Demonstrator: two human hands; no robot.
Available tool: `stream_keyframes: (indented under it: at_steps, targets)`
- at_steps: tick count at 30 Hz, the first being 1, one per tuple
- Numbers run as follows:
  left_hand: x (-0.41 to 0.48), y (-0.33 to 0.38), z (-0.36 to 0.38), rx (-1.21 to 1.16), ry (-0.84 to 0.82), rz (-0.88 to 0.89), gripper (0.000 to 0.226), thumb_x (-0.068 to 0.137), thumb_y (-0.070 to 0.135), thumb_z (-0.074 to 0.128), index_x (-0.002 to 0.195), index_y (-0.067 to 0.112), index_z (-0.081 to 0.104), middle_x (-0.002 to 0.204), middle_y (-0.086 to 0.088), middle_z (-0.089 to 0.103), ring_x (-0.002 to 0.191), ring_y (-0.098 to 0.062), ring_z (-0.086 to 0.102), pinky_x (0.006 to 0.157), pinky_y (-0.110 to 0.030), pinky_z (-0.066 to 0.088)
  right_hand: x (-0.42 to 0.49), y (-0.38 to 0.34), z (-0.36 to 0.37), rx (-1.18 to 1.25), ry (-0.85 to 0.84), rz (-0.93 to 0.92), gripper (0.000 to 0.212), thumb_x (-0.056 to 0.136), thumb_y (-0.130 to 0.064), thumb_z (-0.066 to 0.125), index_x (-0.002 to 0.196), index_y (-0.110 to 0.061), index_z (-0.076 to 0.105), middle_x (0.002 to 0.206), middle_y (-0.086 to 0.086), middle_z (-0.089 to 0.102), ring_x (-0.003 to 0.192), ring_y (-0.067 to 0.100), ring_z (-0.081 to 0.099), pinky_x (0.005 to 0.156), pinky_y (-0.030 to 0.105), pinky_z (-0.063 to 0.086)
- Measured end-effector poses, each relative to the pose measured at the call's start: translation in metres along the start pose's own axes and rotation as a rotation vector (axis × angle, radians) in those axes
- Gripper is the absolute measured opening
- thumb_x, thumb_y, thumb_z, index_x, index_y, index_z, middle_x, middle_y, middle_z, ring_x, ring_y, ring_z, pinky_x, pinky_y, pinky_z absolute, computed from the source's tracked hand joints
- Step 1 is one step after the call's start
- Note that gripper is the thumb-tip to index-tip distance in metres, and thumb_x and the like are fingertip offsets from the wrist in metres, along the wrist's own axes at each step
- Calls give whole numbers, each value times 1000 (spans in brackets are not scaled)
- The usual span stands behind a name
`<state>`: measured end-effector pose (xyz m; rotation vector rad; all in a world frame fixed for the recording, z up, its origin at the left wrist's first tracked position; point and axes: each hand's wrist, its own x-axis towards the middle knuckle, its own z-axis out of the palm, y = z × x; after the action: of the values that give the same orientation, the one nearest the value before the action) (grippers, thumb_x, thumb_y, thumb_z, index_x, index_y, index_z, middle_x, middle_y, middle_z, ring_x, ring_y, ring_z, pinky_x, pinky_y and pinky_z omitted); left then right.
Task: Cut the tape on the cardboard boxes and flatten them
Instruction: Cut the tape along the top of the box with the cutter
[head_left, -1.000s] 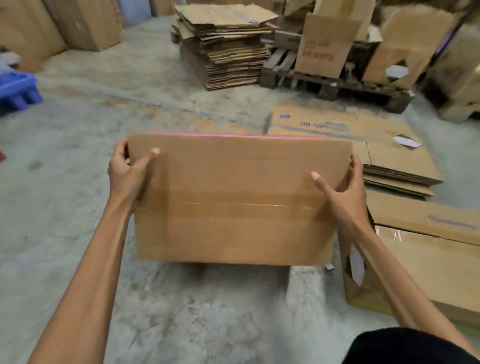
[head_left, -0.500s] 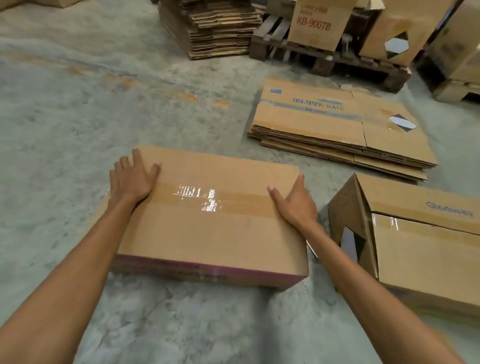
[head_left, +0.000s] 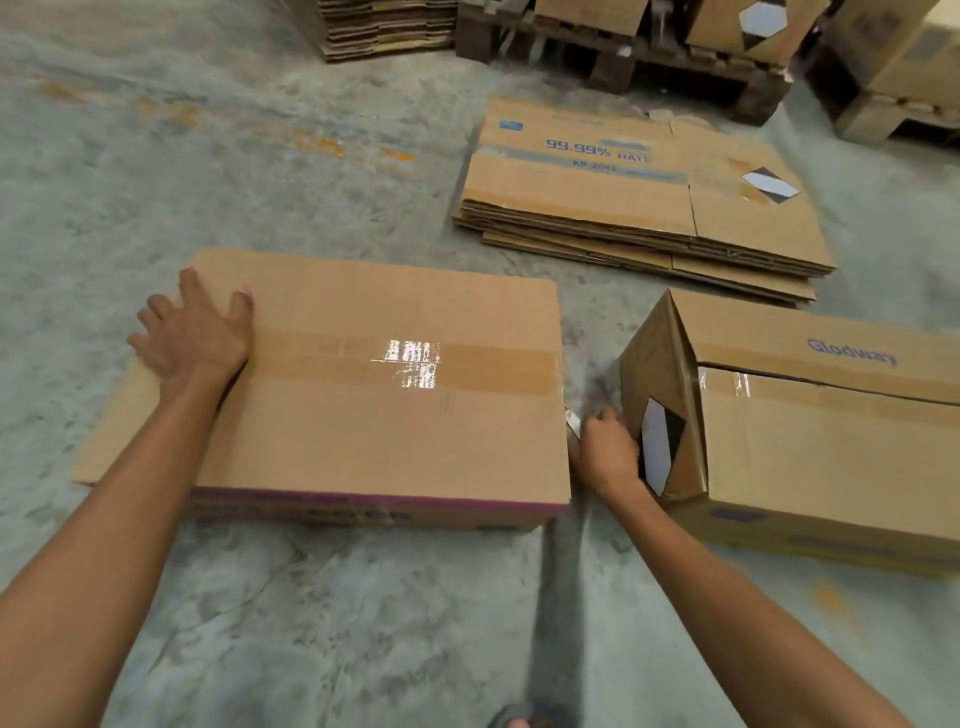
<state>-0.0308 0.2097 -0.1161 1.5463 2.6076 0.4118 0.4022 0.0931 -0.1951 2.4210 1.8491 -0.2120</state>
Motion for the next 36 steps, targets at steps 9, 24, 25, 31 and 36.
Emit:
stream_keyframes:
  at_steps: [9, 24, 25, 31, 36]
  targets:
    - [-4, -3, -4, 6, -17, 45, 72, 96, 59, 28, 151, 14, 20, 145, -33, 31, 134, -46, 29, 109, -58, 20, 16, -8, -15, 43, -75, -16, 19, 95, -3, 49, 96, 2, 67, 93, 17, 64, 85, 31, 67, 63, 34, 48]
    - [-71, 30, -12, -173, -106, 132, 71, 93, 53, 44, 152, 17, 27, 143, -21, 41, 133, -37, 35, 108, -50, 25, 38, -92, -206, 517, 430, -272, 23, 97, -25, 48, 97, -9, 64, 82, 12, 65, 72, 29, 57, 60, 36, 42]
    - [-80, 30, -16, -214, -114, 103, 72, 92, 54, 47, 151, 18, 29, 145, -18, 41, 135, -34, 33, 110, -48, 23, 38, -110, -216, 486, 390, -339, 24, 97, -29, 49, 99, -10, 63, 84, 12, 66, 73, 30, 59, 61, 38, 47]
    - [-169, -6, -31, -271, 76, -266, 79, 76, 50, 70, 135, 2, 47, 126, -25, 56, 122, -38, 45, 109, -50, 24, 28, -230, -258, 129, 189, -746, 22, 99, -31, 51, 107, -15, 63, 95, 9, 66, 86, 29, 58, 65, 35, 42]
    - [-186, -19, -22, -332, 210, -340, 66, 75, 44, 70, 120, 0, 53, 119, -19, 58, 116, -37, 48, 108, -46, 34, 25, -343, -257, -54, 73, -890, 20, 98, -30, 53, 110, -21, 66, 92, 5, 62, 78, 25, 58, 58, 31, 39]
